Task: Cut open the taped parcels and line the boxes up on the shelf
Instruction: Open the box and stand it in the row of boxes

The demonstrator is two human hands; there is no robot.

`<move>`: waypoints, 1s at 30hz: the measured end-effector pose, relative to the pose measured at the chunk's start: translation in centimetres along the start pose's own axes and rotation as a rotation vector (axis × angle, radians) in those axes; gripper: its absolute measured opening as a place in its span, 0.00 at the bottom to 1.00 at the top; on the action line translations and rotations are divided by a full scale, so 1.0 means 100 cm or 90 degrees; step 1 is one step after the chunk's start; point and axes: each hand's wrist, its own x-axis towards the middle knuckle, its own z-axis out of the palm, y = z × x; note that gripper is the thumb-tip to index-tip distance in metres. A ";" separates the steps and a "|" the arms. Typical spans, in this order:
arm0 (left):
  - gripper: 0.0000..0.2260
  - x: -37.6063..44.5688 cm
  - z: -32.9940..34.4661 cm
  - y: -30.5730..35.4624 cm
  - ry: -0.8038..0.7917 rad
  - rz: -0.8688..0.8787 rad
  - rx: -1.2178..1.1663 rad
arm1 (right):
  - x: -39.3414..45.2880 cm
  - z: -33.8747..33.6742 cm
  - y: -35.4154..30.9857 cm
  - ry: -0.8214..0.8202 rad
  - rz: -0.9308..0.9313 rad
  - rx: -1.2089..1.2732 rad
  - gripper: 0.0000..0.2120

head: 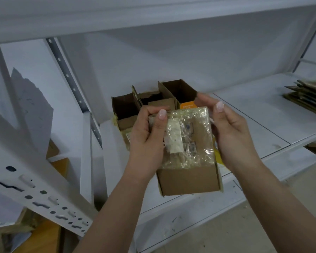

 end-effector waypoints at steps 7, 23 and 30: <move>0.07 -0.007 0.012 0.003 0.017 0.038 0.053 | 0.001 0.009 0.001 -0.047 -0.153 -0.177 0.12; 0.06 -0.009 0.005 -0.001 -0.062 0.091 0.150 | -0.006 -0.008 0.008 -0.059 -0.139 -0.097 0.09; 0.11 -0.014 0.005 -0.005 -0.083 0.119 0.143 | -0.008 -0.004 0.006 -0.055 -0.182 -0.134 0.07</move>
